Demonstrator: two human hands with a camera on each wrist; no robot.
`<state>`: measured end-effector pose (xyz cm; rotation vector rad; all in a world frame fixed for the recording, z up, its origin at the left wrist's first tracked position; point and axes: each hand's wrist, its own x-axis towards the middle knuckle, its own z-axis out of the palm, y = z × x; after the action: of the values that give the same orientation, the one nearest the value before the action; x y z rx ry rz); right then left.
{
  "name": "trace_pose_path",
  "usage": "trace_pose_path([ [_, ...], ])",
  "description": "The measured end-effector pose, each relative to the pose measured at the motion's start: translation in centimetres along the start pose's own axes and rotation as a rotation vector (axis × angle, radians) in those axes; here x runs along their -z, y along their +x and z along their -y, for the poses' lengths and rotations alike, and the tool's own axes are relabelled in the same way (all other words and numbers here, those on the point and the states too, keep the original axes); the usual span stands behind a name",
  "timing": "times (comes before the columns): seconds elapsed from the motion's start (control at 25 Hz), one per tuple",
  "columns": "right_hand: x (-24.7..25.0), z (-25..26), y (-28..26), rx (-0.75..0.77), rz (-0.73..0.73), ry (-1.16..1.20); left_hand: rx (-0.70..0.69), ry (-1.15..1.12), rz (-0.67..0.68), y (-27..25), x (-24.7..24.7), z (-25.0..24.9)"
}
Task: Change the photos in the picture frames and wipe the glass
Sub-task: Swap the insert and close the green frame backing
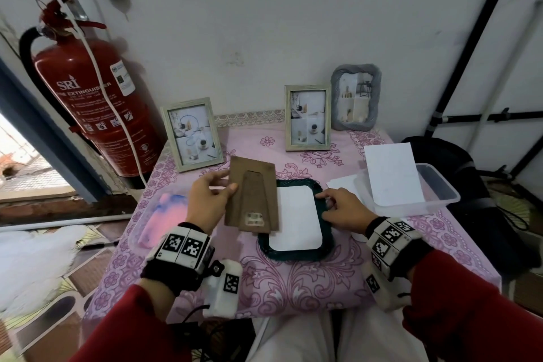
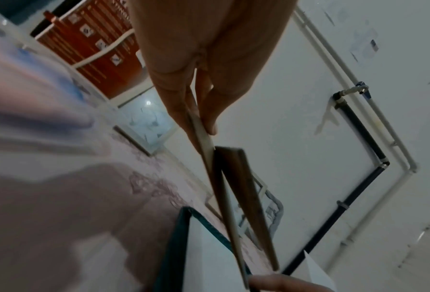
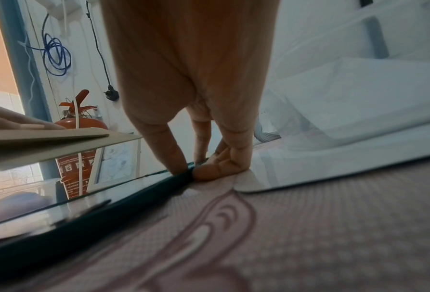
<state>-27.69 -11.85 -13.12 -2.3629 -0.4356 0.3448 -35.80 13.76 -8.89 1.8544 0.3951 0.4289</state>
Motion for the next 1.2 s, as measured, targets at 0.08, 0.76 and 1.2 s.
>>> trace_pose_path([
  [0.08, 0.0, 0.0, 0.0, -0.003, -0.004, 0.013, 0.058, -0.080, 0.068, -0.5, -1.4, 0.4],
  [0.76, -0.1, -0.3, 0.2, 0.034, -0.015, 0.025, 0.218, -0.123, 0.117, -2.0, -7.5, 3.0],
  [1.2, -0.1, -0.4, 0.3, 0.049, -0.051, 0.022, 0.122, 0.104, 0.133, -2.2, -7.8, 3.5],
])
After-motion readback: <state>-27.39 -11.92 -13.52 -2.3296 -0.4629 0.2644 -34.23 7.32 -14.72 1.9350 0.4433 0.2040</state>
